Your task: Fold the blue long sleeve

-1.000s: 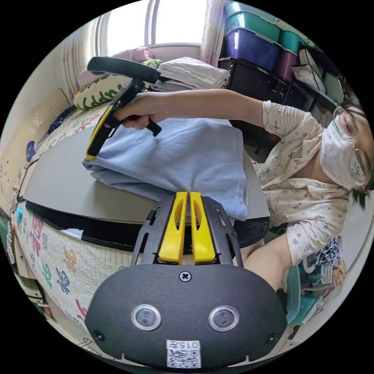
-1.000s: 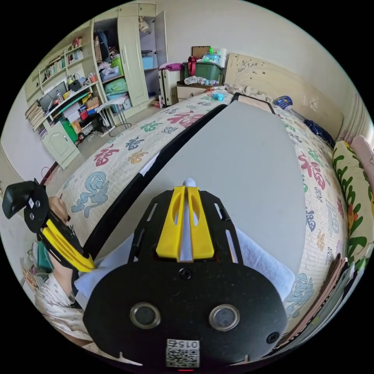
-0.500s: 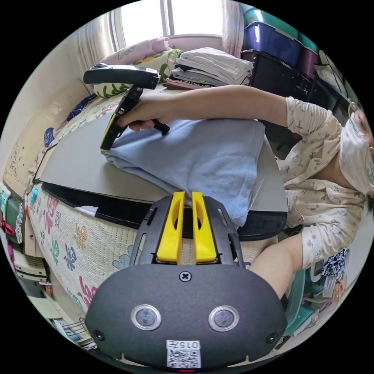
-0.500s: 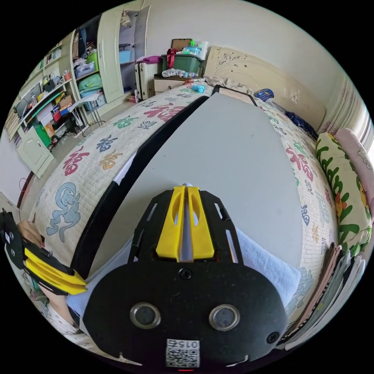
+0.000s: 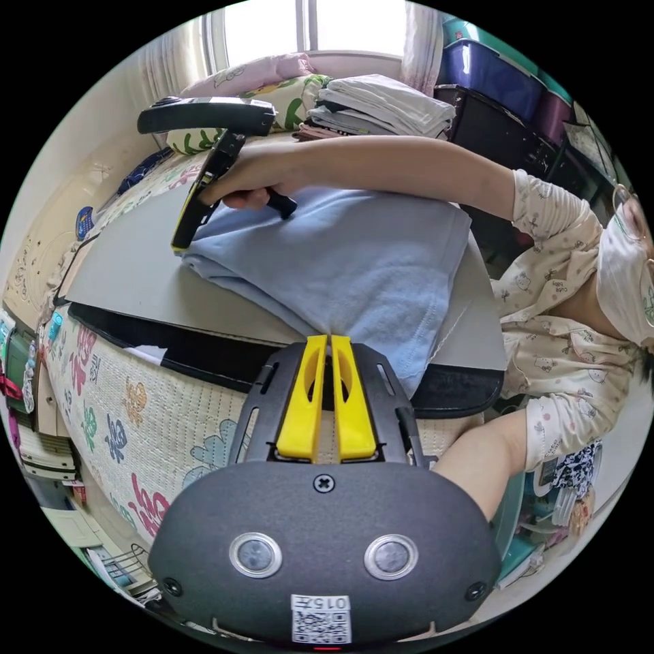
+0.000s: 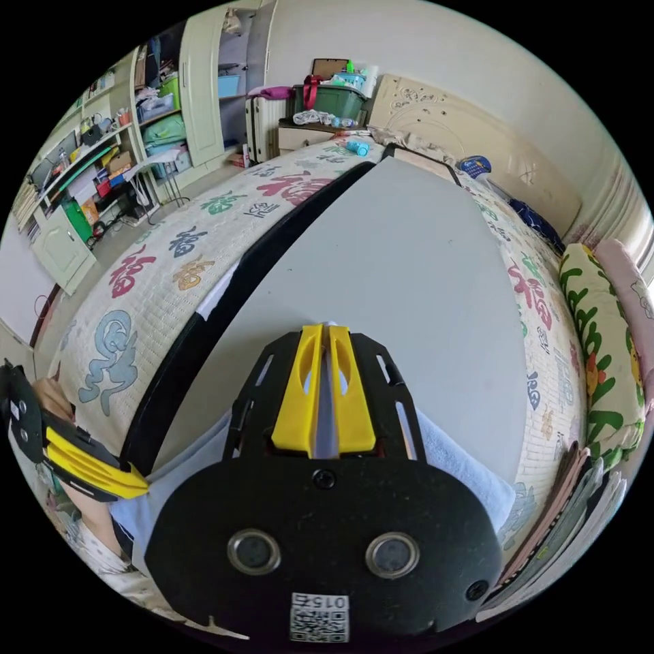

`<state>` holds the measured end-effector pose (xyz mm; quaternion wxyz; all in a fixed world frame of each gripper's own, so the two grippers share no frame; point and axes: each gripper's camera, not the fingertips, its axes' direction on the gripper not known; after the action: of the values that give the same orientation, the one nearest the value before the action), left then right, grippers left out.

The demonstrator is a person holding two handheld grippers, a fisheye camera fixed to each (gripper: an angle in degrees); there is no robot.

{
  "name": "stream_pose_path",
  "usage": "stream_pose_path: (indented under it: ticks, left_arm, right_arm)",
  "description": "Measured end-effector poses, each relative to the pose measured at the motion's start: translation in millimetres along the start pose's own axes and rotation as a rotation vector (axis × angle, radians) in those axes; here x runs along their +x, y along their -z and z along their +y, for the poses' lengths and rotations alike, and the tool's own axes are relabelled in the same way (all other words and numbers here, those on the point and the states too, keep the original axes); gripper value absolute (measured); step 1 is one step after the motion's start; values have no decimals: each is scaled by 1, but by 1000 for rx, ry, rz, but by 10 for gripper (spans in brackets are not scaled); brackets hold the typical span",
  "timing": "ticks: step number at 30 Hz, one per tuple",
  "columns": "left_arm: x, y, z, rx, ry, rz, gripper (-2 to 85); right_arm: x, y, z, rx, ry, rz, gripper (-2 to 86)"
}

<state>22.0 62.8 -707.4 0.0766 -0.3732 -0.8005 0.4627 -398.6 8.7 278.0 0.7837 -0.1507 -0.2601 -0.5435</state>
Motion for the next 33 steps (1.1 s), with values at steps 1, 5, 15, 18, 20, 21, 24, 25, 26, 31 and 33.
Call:
stream_pose_path:
  ticks: [1, 5, 15, 18, 20, 21, 24, 25, 26, 31, 33]
  left_arm:
    - [6, -1, 4, 8, -7, -3, -1]
    - [23, 1, 19, 50, -20, -5, 0]
    - [16, 20, 90, 438, 122, -48, 9]
    - [-24, 12, 112, 572, 363, -19, 25]
    - [-53, -16, 115, 631, 512, 59, 57]
    - [-57, -25, 112, 627, 528, 79, 67]
    - [-59, -74, 79, 467, 507, 112, 85]
    - [-54, -91, 64, 400, 487, 90, 86]
    - [-48, -105, 51, 349, 474, 61, 87]
    - [-34, -144, 30, 279, 420, 55, 87]
    - [-33, -155, 31, 268, 420, 63, 87]
  right_arm:
    - [10, 17, 7, 33, -13, -56, 40]
    - [57, 96, 52, 216, -31, -232, 68]
    - [60, 93, 73, 86, -28, -183, 68]
    - [21, 79, 58, 36, 30, -157, 86]
    - [4, 69, 47, 28, 32, -111, 87]
    - [2, 67, 45, 28, 27, -116, 87]
    - [-9, 53, 33, 10, 11, -175, 80]
    - [-20, 49, 29, 0, 35, -192, 75]
    - [-34, 44, 26, -10, 66, -182, 67]
    - [-87, 20, 12, -50, 109, -79, 51]
    - [-103, 11, 8, -75, 119, -52, 52]
